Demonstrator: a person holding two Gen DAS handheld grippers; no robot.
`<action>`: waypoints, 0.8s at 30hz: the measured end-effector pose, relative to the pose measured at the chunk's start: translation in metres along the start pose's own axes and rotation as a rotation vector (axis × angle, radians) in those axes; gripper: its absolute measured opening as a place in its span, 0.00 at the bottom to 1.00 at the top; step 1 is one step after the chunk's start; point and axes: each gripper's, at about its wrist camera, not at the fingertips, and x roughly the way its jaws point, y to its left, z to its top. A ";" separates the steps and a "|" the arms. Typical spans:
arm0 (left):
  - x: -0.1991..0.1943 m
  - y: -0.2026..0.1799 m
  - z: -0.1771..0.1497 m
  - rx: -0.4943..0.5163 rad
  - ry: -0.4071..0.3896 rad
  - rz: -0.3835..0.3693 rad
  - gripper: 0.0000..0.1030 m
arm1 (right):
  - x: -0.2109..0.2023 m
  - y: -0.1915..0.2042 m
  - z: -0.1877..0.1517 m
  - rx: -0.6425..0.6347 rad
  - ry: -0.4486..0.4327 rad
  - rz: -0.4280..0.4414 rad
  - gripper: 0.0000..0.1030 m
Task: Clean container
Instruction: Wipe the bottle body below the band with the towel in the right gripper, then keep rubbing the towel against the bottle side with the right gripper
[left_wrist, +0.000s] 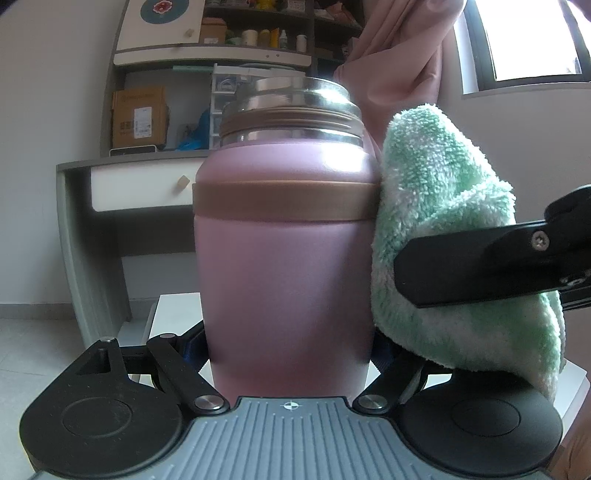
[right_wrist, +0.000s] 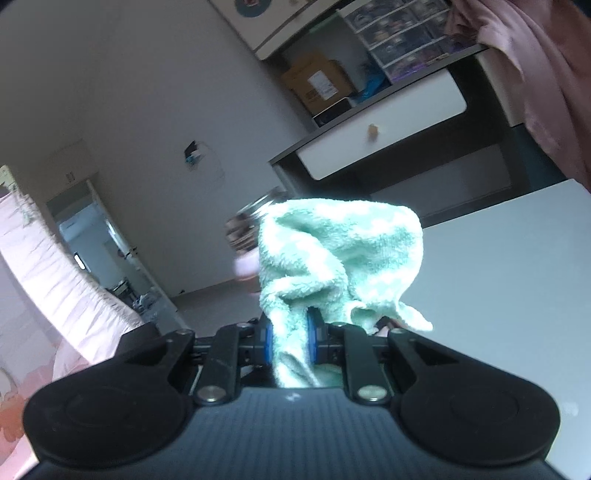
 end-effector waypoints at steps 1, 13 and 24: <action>0.000 -0.001 -0.001 0.000 0.000 0.000 0.80 | 0.000 0.000 -0.001 -0.001 -0.004 -0.002 0.17; 0.002 -0.002 -0.002 0.002 -0.001 0.002 0.80 | 0.002 -0.021 0.004 0.051 -0.061 -0.058 0.17; 0.001 -0.001 -0.008 0.004 -0.003 -0.007 0.80 | 0.007 -0.035 0.003 0.097 -0.062 -0.079 0.17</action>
